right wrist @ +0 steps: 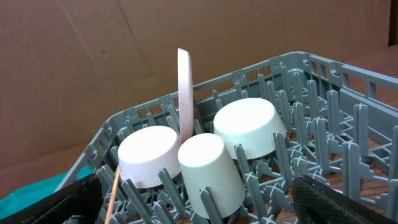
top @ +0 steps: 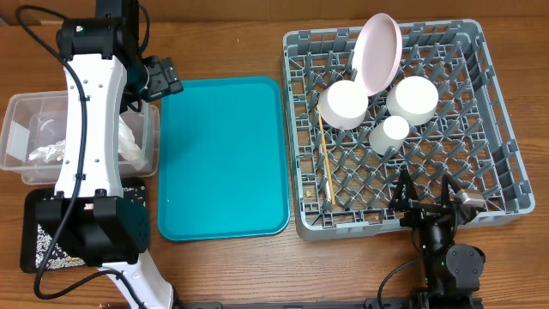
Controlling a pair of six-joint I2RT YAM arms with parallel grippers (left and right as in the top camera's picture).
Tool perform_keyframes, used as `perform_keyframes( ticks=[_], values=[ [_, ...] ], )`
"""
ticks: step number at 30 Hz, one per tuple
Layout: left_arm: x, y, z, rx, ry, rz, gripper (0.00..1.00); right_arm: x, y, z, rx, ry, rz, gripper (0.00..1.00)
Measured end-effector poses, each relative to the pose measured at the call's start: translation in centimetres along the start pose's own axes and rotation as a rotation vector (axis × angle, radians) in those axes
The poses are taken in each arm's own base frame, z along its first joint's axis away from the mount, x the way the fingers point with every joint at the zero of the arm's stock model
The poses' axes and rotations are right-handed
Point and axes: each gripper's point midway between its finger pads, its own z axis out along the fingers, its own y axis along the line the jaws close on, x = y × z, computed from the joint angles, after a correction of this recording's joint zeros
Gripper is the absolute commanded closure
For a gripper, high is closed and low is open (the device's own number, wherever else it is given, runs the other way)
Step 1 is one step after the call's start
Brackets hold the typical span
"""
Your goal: Sort waste into correct bins and load items into the dishwasher
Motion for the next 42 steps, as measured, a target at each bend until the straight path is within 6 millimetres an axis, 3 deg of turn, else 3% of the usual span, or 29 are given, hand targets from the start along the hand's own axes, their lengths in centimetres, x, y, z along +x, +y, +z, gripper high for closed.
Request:
perform_keyframes(
  ticks=[11, 14, 21, 23, 27, 31, 33, 38, 42],
  values=[
    [0.0, 0.0, 0.0, 0.000, 0.000, 0.000, 0.00, 0.0, 0.0, 0.0, 0.000, 0.000, -0.001, 0.00],
    [0.1, -0.2, -1.2, 0.019, -0.025, 0.002, 0.00, 0.0, 0.0, 0.0, 0.000, 0.001, -0.001, 0.00],
    [2.2, -0.1, -11.5, 0.164, -0.253, 0.008, 0.00, 0.0, 0.0, 0.0, 0.000, 0.000, -0.001, 0.00],
    [2.6, -0.2, -12.4, 0.204, -0.303, 0.009, 0.00, 0.0, 0.0, 0.0, 0.000, -0.001, -0.001, 0.00],
    [3.4, -0.7, -10.8, 0.281, -0.387, 0.015, 0.00, 0.0, 0.0, 0.0, 0.000, -0.001, 0.000, 0.00],
    [5.9, -0.3, -6.7, 0.308, -0.405, 0.019, 0.00, 0.0, 0.0, 0.0, -0.001, -0.001, -0.001, 0.00],
    [6.5, -0.2, -5.6, 0.328, -0.444, 0.021, 0.00, 0.0, 0.0, 0.0, 0.000, -0.001, -0.001, 0.00],
    [10.4, 1.0, 0.1, 0.352, -0.502, 0.021, 0.00, 0.0, 0.0, 0.0, 0.000, -0.001, -0.001, 0.00],
    [11.6, 1.2, 2.9, 0.393, -0.595, 0.022, 0.00, 0.0, 0.0, 0.0, 0.000, 0.000, -0.001, 0.00]
  ],
)
